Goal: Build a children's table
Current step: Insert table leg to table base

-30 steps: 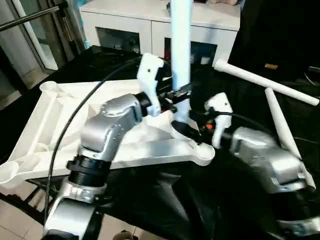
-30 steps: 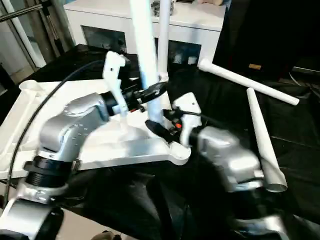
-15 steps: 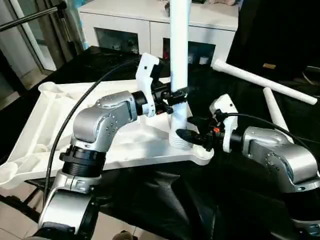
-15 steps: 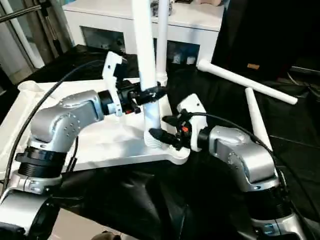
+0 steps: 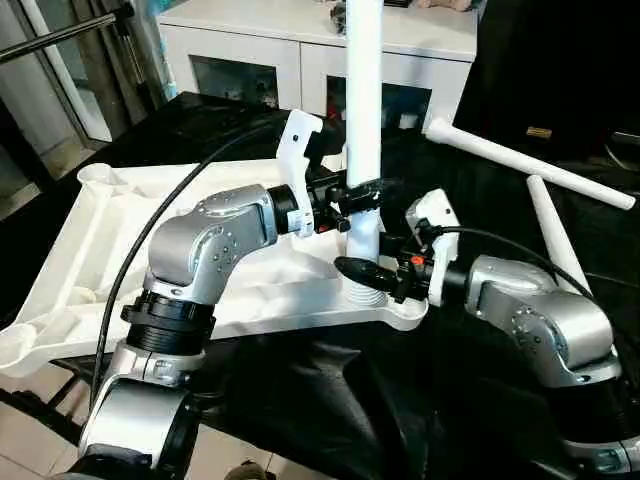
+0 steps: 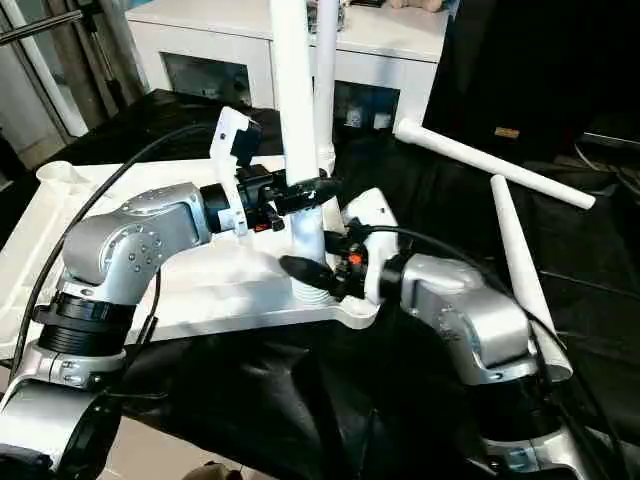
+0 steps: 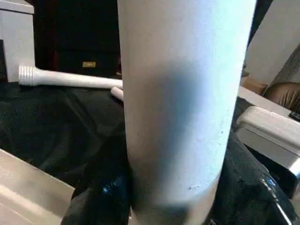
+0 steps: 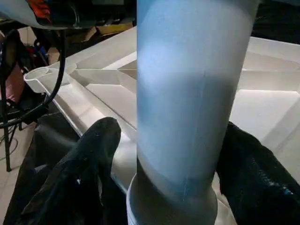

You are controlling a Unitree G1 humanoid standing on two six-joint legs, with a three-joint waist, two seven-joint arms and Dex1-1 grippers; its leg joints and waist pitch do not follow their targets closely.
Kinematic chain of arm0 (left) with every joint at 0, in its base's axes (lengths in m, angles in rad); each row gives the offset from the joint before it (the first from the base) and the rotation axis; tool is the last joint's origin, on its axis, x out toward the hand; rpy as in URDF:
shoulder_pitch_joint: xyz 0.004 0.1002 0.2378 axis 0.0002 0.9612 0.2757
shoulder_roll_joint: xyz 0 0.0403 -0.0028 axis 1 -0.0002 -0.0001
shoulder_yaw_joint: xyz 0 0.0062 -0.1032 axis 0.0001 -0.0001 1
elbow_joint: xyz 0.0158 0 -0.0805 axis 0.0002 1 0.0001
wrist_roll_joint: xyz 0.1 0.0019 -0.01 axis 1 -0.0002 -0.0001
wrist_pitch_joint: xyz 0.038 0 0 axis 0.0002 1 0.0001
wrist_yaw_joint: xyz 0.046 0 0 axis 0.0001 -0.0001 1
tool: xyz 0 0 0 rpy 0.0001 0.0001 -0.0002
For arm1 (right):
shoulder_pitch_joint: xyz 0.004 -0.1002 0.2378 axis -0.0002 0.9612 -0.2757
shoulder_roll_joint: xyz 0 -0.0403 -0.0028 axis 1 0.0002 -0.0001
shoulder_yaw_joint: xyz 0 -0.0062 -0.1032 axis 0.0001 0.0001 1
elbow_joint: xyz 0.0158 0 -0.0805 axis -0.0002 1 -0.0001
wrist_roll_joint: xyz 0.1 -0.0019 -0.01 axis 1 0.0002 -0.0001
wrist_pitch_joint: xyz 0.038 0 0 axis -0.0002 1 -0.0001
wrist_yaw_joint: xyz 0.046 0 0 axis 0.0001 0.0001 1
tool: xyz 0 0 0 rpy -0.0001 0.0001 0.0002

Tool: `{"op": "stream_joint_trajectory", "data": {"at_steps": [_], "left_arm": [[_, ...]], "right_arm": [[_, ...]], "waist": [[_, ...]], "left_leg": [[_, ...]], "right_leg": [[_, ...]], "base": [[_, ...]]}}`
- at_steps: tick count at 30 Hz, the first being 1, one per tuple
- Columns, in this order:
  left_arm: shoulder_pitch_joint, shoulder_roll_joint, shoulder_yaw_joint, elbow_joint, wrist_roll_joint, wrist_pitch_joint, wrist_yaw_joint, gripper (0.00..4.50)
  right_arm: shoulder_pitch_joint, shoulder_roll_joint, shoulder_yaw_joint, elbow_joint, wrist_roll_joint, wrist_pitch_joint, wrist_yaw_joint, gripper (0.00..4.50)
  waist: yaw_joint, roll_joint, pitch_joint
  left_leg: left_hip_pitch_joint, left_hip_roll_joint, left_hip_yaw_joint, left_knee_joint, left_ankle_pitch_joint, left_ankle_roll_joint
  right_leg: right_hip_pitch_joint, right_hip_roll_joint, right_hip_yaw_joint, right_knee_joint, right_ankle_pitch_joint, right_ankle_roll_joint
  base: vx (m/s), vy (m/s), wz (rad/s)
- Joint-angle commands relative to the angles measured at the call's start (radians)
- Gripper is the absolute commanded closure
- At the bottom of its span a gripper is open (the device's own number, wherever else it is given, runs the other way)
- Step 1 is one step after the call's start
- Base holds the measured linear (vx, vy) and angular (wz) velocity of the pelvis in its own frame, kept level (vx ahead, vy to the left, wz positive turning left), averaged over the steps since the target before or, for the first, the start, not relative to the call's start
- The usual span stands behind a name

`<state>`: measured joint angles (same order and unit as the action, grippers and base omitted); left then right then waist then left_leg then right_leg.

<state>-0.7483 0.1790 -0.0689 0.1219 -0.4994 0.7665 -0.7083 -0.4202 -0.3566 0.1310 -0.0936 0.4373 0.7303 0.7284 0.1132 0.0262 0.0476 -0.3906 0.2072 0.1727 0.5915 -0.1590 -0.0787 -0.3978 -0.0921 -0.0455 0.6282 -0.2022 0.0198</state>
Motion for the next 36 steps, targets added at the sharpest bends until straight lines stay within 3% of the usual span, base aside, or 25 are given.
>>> {"op": "stream_joint_trajectory", "data": {"at_steps": [1, 16, 19, 20, 36], "left_arm": [[-0.01, 0.011, -0.024, -0.037, -0.001, 0.005, -0.019, 2.62], [-0.014, 0.025, -0.058, -0.05, 0.007, 0.006, -0.05, 2.62], [-0.015, 0.029, -0.059, -0.05, 0.009, 0.005, -0.053, 2.62], [-0.015, 0.031, -0.059, -0.05, 0.009, 0.005, -0.054, 2.62], [-0.011, 0.045, -0.077, -0.059, 0.009, 0.007, -0.075, 2.63]], "right_arm": [[0.004, 0.001, 0.012, 0.007, 0.0, -0.002, -0.001, 1.49], [0.015, -0.006, 0.05, 0.017, -0.031, 0.002, 0.003, 2.58], [0.021, -0.009, 0.06, 0.014, -0.037, 0.002, 0.013, 2.59], [0.022, -0.005, 0.059, 0.015, -0.033, 0.005, 0.013, 1.91], [0.013, 0.017, 0.034, 0.022, -0.035, -0.021, -0.021, 1.7]], "waist": [[0.003, -0.016, -0.071], [0.002, -0.015, -0.071], [0.002, -0.013, -0.071], [0.002, -0.012, -0.071], [0.001, -0.009, -0.071]], "left_leg": [[0.016, 0.004, 0.004, -0.059, -0.129, 0.005], [0.016, 0.003, 0.004, -0.059, -0.133, -0.004], [0.016, 0.003, 0.004, -0.059, -0.134, -0.005], [0.017, 0.004, 0.004, -0.059, -0.137, -0.005], [0.017, 0.003, 0.003, -0.06, -0.148, -0.012]], "right_leg": [[0.052, -0.03, 0.027, -0.069, -0.076, -0.198], [0.052, -0.03, 0.027, -0.069, -0.074, -0.194], [0.052, -0.029, 0.027, -0.068, -0.066, -0.197], [0.051, -0.029, 0.026, -0.068, -0.067, -0.198], [0.052, -0.029, 0.027, -0.068, -0.064, -0.201]], "base": [[0.0, 0.0, 0.0], [0.0, 0.0, 0.0], [0.0, 0.0, 0.0], [0.0, 0.0, 0.0], [0.0, 0.0, 0.0]]}}
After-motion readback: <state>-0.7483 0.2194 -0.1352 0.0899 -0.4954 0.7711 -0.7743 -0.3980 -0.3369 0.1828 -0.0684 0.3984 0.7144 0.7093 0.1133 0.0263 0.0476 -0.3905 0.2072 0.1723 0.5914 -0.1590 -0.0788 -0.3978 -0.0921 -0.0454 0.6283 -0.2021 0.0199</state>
